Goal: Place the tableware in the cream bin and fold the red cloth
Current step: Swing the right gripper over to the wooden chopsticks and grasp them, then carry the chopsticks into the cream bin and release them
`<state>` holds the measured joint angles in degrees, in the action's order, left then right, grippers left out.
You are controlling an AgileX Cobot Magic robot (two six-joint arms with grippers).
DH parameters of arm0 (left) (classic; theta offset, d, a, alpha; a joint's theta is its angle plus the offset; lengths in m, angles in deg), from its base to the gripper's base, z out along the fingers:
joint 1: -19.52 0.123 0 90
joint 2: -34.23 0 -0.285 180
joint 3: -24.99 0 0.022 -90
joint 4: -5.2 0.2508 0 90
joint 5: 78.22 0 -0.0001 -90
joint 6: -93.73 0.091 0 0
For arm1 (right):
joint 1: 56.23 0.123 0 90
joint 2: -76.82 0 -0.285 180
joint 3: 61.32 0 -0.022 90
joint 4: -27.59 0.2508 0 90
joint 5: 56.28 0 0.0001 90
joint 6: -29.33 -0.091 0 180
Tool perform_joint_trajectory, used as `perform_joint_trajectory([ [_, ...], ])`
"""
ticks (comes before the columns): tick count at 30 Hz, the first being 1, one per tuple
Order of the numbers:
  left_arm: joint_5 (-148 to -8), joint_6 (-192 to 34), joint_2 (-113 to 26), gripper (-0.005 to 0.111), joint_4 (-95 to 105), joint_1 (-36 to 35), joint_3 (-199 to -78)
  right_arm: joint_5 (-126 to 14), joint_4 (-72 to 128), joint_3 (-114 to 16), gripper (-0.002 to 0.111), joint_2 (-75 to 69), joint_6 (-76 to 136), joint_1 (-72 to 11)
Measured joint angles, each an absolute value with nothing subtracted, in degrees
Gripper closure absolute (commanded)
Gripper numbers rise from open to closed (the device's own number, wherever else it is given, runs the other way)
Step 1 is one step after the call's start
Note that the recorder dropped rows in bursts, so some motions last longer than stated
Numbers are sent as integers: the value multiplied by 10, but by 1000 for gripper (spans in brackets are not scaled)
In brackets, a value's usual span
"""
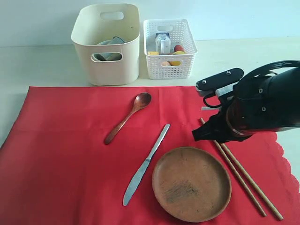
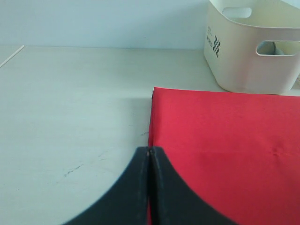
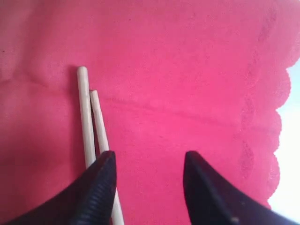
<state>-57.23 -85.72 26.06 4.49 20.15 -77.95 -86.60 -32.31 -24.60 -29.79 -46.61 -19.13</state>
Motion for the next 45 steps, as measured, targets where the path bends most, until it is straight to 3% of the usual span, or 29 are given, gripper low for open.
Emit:
perform_joint_trajectory([
  [11, -572, -857, 261, 107, 45, 202, -779, -883, -236, -312, 66, -298, -443, -247],
  [23, -572, -857, 261, 107, 45, 202, -779, -888, 94, -330, 67, -298, -9, -275],
  [35, -572, -857, 261, 107, 45, 202, -779, -864, 124, -331, 68, -344, 33, -275],
  [38, -572, -857, 261, 107, 45, 202, -779, -861, 126, -336, 81, -371, 45, -275],
  [39, -572, -857, 261, 107, 45, 202, -779, -860, 126, -336, 94, -372, 46, -275],
  [41, -572, -857, 261, 107, 45, 202, -779, -855, 130, -338, 108, -376, 47, -275],
  [45, -572, -857, 261, 107, 45, 202, -779, -851, 120, -338, 108, -376, 47, -275],
])
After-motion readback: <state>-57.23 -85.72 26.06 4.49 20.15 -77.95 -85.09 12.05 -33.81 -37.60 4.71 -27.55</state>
